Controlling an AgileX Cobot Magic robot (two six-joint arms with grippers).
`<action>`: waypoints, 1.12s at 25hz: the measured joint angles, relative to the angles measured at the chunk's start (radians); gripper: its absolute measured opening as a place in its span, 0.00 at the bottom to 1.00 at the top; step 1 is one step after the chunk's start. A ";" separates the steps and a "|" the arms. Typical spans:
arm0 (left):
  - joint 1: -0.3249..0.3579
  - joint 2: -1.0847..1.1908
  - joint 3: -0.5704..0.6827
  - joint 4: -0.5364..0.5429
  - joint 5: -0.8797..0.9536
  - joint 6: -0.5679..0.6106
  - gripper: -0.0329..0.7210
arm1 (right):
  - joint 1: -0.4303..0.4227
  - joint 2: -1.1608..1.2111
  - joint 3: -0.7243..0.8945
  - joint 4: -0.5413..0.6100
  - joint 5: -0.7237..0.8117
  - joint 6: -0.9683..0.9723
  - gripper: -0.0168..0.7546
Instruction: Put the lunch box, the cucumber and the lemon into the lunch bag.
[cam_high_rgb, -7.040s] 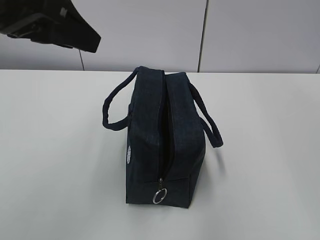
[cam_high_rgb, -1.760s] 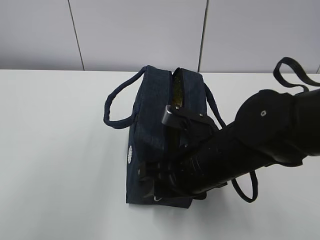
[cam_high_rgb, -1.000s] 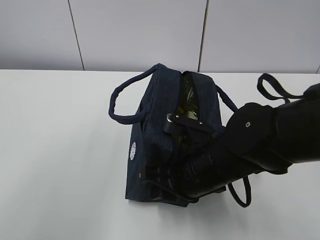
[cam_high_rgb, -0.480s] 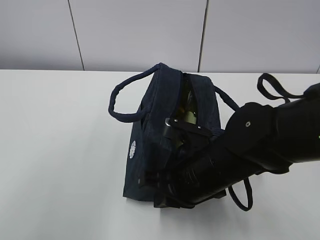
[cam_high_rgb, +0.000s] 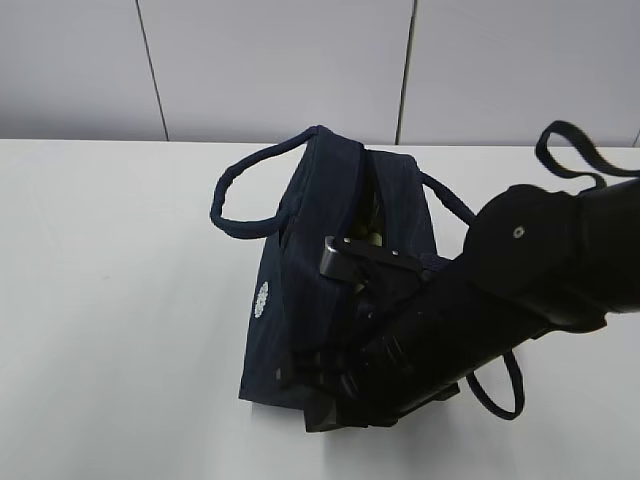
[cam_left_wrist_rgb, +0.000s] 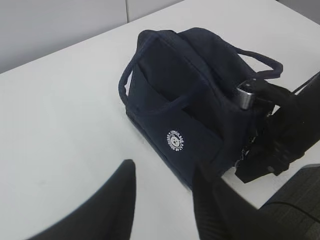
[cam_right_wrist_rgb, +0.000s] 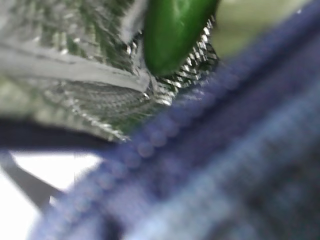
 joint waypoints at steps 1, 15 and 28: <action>0.000 0.000 0.000 0.000 0.000 0.000 0.38 | 0.000 -0.016 0.000 -0.004 0.010 0.000 0.02; 0.000 0.000 0.013 -0.012 0.000 0.000 0.38 | 0.000 -0.121 0.003 -0.096 0.155 0.004 0.02; 0.000 0.127 0.068 -0.139 -0.048 0.026 0.37 | 0.000 -0.129 0.003 -0.236 0.231 0.025 0.02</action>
